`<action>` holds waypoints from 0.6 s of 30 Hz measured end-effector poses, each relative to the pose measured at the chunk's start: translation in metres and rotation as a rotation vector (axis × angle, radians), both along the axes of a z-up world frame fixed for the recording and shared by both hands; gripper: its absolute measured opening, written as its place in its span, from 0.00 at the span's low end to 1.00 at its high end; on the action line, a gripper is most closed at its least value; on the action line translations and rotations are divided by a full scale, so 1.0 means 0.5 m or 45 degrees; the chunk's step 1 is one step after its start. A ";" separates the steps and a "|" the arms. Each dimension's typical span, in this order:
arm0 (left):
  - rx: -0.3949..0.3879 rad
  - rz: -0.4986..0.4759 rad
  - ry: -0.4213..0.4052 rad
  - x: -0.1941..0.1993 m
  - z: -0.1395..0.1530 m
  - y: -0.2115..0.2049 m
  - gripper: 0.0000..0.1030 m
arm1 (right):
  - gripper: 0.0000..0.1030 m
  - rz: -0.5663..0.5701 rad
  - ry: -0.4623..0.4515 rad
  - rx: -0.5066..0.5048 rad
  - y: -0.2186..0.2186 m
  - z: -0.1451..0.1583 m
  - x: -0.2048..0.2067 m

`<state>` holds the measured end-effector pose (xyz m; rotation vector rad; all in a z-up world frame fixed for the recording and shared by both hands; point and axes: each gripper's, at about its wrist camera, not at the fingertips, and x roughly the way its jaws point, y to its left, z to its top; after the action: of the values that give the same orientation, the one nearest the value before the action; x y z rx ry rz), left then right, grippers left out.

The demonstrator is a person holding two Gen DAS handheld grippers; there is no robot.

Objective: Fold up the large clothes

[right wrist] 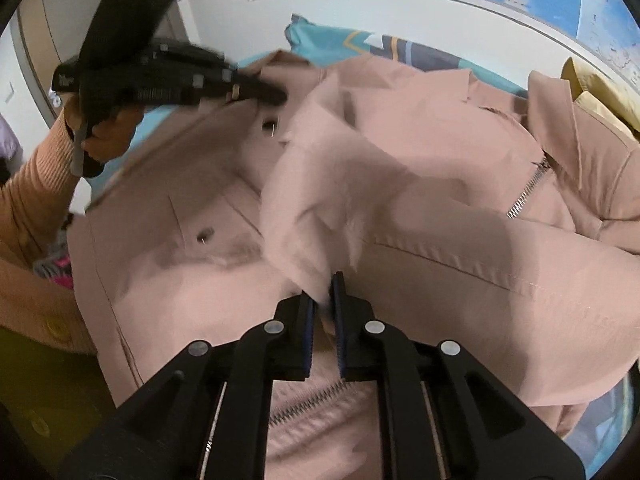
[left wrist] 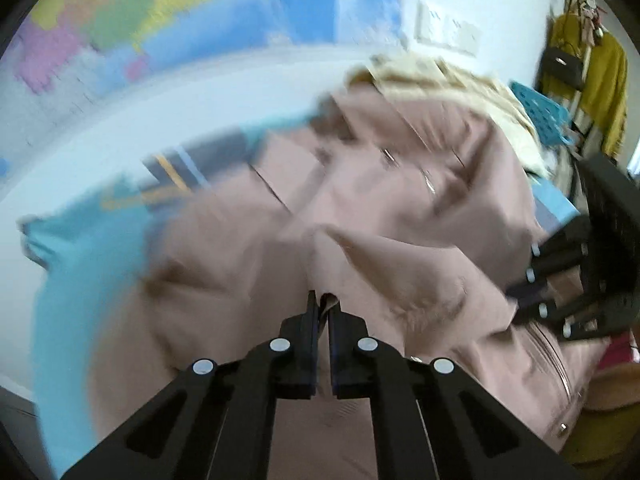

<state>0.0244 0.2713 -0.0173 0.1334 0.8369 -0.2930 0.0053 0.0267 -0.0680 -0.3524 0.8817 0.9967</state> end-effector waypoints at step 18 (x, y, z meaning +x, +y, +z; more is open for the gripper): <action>0.320 0.166 0.128 0.041 -0.088 0.005 0.72 | 0.46 -0.527 -0.187 -0.216 -0.126 -0.009 0.212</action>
<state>0.0448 0.2736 -0.0613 0.2994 0.9758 -0.0713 0.1115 -0.0364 -0.0724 -0.3633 0.8630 0.5097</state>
